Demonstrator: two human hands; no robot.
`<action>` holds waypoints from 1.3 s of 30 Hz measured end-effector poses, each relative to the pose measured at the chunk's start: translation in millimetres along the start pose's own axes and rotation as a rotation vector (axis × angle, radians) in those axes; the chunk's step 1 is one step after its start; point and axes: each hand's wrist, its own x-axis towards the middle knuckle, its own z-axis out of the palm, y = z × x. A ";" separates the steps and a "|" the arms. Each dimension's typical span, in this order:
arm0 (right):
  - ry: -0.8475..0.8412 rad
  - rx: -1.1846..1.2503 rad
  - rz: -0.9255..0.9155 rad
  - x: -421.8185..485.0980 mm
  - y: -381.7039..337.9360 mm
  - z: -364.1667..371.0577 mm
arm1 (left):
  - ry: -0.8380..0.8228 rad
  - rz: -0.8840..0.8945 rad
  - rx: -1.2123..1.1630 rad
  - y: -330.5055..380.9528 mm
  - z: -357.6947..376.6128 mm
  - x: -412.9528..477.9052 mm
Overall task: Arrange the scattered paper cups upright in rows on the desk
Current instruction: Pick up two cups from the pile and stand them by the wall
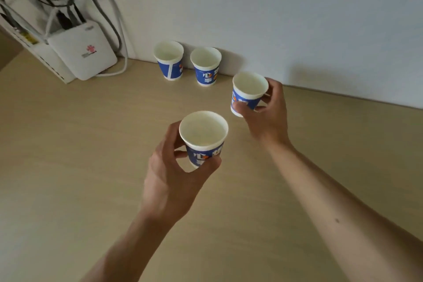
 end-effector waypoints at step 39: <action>-0.280 0.333 0.068 -14.9 16.0 -26.8 | -0.006 0.013 -0.045 -22.4 36.0 50.4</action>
